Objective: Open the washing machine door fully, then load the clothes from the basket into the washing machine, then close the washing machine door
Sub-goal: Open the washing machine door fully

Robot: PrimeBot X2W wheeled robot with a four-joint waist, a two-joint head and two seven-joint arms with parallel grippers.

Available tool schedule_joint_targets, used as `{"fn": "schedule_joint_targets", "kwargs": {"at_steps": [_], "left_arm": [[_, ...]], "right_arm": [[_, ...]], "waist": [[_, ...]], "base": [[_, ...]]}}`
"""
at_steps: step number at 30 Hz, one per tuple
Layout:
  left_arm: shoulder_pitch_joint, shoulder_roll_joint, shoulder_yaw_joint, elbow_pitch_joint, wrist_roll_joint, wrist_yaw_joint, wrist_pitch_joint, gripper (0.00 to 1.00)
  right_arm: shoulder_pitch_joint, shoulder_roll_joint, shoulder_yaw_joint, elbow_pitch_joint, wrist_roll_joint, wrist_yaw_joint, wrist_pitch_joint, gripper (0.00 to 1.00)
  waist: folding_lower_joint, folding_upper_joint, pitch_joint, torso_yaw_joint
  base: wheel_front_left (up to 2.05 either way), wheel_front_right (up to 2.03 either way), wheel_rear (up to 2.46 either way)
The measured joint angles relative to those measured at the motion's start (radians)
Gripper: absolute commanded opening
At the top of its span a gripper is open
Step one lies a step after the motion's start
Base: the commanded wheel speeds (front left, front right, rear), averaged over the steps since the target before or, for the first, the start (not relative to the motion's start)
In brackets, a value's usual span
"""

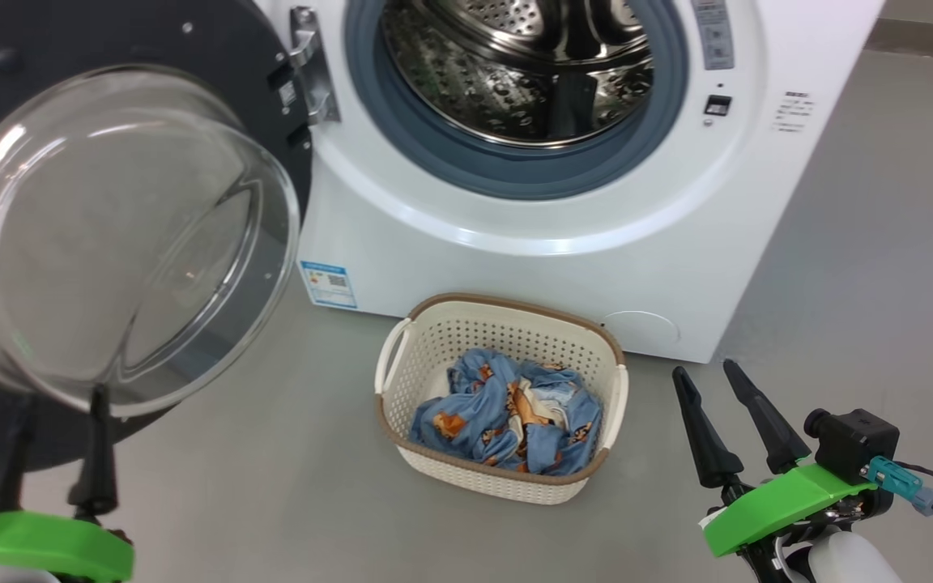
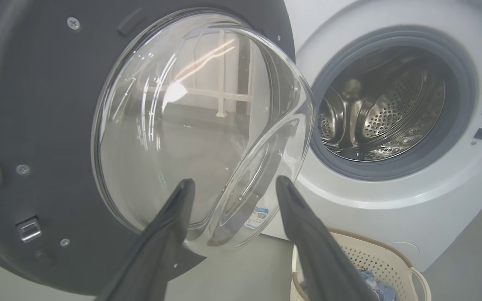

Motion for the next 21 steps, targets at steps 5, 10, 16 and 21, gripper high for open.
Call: {"fn": "schedule_joint_targets", "kwargs": {"at_steps": [5, 10, 16, 21], "left_arm": [[0.032, -0.015, -0.017, -0.049, 0.001, 0.014, 0.001, 1.00], [0.038, -0.025, -0.028, -0.086, 0.001, 0.027, 0.001, 1.00], [0.055, -0.028, -0.034, -0.118, 0.008, 0.042, 0.001, 1.00], [0.070, -0.042, -0.050, -0.128, 0.008, 0.042, 0.001, 1.00]], "right_arm": [[0.000, -0.002, 0.008, -0.005, 0.000, 0.000, 0.000, 1.00], [0.000, -0.007, 0.011, -0.009, 0.000, 0.000, 0.000, 1.00], [0.005, -0.022, 0.015, -0.011, 0.000, 0.000, 0.000, 1.00], [0.005, -0.026, 0.016, -0.015, 0.000, 0.000, 0.000, 1.00]], "waist": [[0.0000, 0.0000, -0.004, -0.042], [0.0000, 0.0000, -0.005, -0.090], [-0.0001, 0.0000, -0.008, -0.151], [0.0000, 0.0000, -0.013, -0.199]], "base": [[0.00, 0.00, 0.00], [0.00, 0.00, 0.00], [0.00, 0.00, 0.00], [0.00, 0.00, 0.00]]}}
